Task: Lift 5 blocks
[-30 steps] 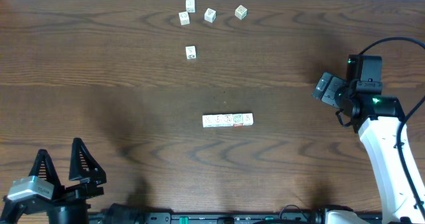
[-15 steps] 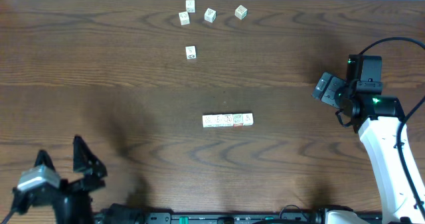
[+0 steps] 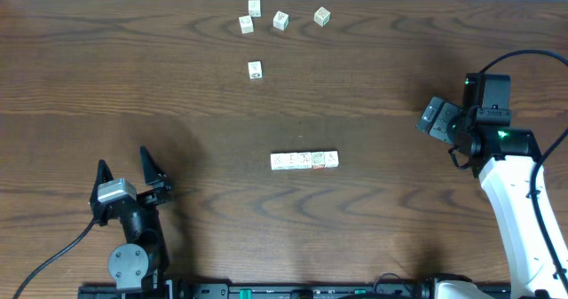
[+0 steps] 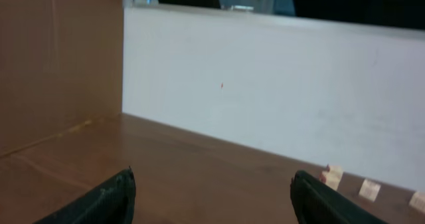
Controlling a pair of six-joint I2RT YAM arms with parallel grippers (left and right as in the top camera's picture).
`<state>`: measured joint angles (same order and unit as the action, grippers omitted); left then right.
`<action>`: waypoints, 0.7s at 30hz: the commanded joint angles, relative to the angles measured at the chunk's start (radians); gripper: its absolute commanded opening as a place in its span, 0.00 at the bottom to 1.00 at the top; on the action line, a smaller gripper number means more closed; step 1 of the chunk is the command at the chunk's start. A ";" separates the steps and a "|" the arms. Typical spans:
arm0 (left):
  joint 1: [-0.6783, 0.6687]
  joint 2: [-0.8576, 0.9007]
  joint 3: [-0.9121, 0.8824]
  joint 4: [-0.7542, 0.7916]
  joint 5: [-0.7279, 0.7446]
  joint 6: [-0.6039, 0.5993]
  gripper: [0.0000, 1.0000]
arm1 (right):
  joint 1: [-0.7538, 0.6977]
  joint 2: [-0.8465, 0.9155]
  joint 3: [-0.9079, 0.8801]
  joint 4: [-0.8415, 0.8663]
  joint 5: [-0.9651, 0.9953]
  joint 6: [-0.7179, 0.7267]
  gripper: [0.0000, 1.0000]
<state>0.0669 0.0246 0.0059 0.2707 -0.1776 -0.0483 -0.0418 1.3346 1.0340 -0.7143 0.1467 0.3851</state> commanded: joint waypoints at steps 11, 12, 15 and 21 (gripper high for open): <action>0.051 -0.023 -0.001 -0.338 0.118 -0.005 0.75 | -0.003 -0.005 0.012 0.000 0.002 -0.008 0.99; 0.051 -0.023 -0.001 -0.338 0.118 -0.005 0.75 | -0.003 -0.005 0.012 0.000 0.002 -0.008 0.99; 0.051 -0.023 -0.001 -0.338 0.118 -0.005 0.75 | -0.003 -0.005 0.012 0.000 0.002 -0.008 0.99; -0.011 -0.023 -0.001 -0.338 0.118 -0.005 0.75 | -0.003 -0.005 0.012 0.000 0.002 -0.008 0.99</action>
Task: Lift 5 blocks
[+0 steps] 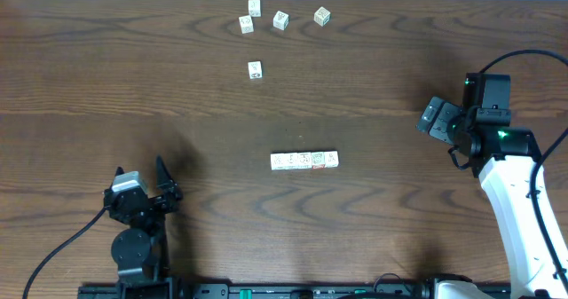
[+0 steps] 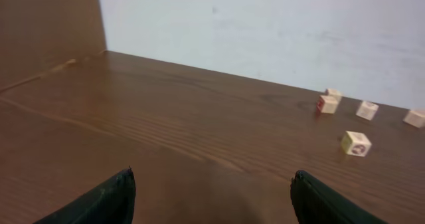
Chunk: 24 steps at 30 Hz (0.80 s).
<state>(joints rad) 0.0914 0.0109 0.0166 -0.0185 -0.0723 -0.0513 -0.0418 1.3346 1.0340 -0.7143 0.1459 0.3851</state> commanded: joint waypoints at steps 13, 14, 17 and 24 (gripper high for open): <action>-0.069 -0.006 -0.012 -0.049 0.013 -0.002 0.75 | -0.003 -0.005 0.012 0.000 0.002 -0.008 0.99; -0.069 -0.006 -0.012 -0.049 0.013 -0.002 0.75 | -0.003 -0.005 0.012 0.000 0.002 -0.008 0.99; -0.069 -0.006 -0.012 -0.049 0.013 -0.002 0.75 | 0.008 -0.027 0.011 -0.009 -0.001 -0.008 0.99; -0.069 -0.005 -0.012 -0.049 0.013 -0.002 0.75 | 0.012 -0.117 0.009 -0.023 -0.001 -0.008 0.99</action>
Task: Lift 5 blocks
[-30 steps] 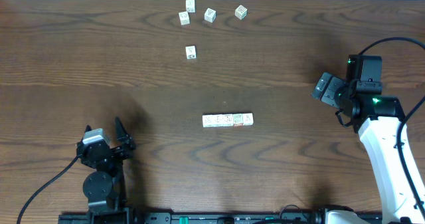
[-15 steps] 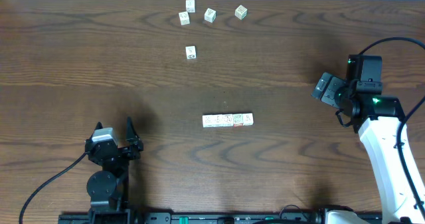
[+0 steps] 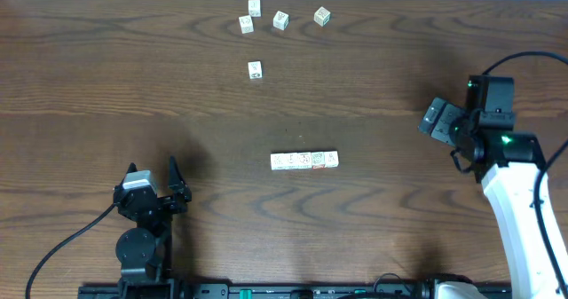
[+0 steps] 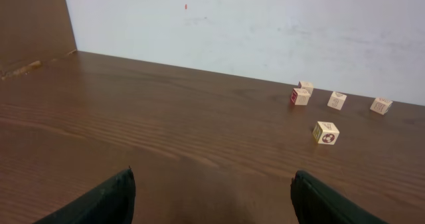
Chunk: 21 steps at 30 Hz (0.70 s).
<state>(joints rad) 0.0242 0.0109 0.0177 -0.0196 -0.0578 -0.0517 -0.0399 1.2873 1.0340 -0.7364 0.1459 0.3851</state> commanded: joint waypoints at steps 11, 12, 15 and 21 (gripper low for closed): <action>-0.002 -0.005 -0.013 -0.048 -0.002 -0.002 0.75 | -0.021 -0.701 -0.111 -0.010 0.057 0.005 0.99; -0.002 -0.005 -0.013 -0.048 -0.002 -0.002 0.75 | -0.029 -0.747 -0.124 -0.005 0.045 0.017 0.99; -0.002 -0.005 -0.013 -0.048 -0.002 -0.002 0.75 | -0.044 -0.866 -0.214 0.061 0.056 0.018 0.99; -0.002 -0.005 -0.013 -0.048 -0.002 -0.002 0.75 | -0.084 -1.043 -0.623 0.602 -0.129 -0.010 0.99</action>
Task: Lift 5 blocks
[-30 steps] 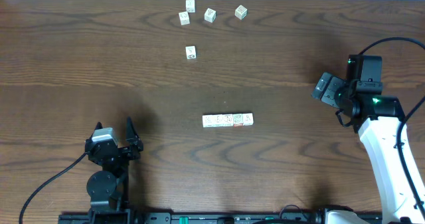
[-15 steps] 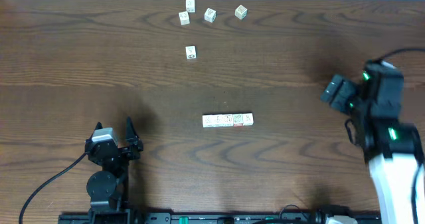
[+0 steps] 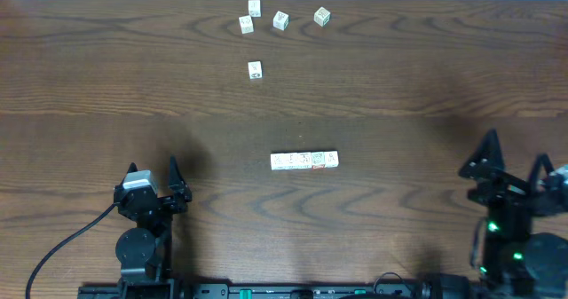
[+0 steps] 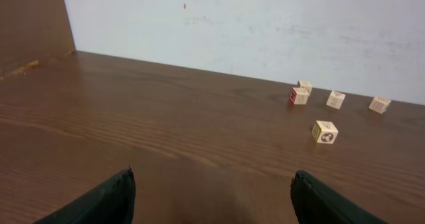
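Note:
A row of several pale blocks (image 3: 304, 160) lies end to end at the table's middle. Five loose blocks sit far back: one (image 3: 255, 69) alone, the others (image 3: 280, 19) near the wall. In the left wrist view the lone block (image 4: 325, 131) shows a dark ring, and a red-faced block (image 4: 298, 96) sits behind it. My left gripper (image 3: 152, 168) stands open and empty at the front left, its fingers (image 4: 109, 197) wide apart. At the front right my right gripper (image 3: 516, 153) is also open and empty. Both are far from any block.
Dark wooden table (image 3: 399, 68) with a white wall (image 4: 265, 31) along its far edge. A brown board (image 4: 30, 18) stands at the far left in the left wrist view. Black cables run from both arm bases at the front edge.
My right arm was raised over the table's right side; now it sits low at the front right corner with its fingers spread. The left gripper and all blocks are unchanged.
My left gripper first faced the wall, with blocks barely in sight. By the second and third moments its view had come down onto the table and the far blocks. The right arm stayed over the right side, and is now at the front right. No block has moved.

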Controlling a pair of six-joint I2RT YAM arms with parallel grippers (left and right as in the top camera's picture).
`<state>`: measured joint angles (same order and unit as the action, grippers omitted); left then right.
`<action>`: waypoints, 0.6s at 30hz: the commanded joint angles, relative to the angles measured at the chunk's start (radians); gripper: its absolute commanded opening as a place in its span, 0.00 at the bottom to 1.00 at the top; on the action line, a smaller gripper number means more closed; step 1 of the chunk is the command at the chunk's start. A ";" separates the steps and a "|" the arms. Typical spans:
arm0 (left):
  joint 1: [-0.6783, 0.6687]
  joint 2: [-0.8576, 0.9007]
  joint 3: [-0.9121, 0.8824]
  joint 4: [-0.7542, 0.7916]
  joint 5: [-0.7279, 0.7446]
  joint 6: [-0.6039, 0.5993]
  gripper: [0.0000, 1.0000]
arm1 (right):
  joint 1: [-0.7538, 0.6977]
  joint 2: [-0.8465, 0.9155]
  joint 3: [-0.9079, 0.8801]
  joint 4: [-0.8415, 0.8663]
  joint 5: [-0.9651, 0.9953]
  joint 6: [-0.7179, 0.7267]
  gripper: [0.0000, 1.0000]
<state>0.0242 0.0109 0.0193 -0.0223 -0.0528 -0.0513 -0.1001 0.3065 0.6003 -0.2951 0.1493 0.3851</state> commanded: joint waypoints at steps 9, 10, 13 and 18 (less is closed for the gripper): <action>-0.002 -0.005 -0.014 -0.045 -0.007 -0.002 0.75 | 0.069 -0.302 -0.389 0.290 -0.154 -0.157 0.99; -0.002 -0.005 -0.014 -0.045 -0.007 -0.002 0.75 | 0.087 -0.303 -0.389 0.285 -0.148 -0.197 0.99; -0.002 -0.005 -0.014 -0.045 -0.007 -0.002 0.75 | 0.147 -0.303 -0.400 0.268 -0.146 -0.340 0.99; -0.002 -0.005 -0.014 -0.045 -0.007 -0.002 0.75 | 0.101 -0.303 -0.526 0.336 -0.145 -0.280 0.99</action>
<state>0.0242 0.0109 0.0193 -0.0227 -0.0505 -0.0517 0.0311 0.0101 0.1558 0.0269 0.0139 0.1059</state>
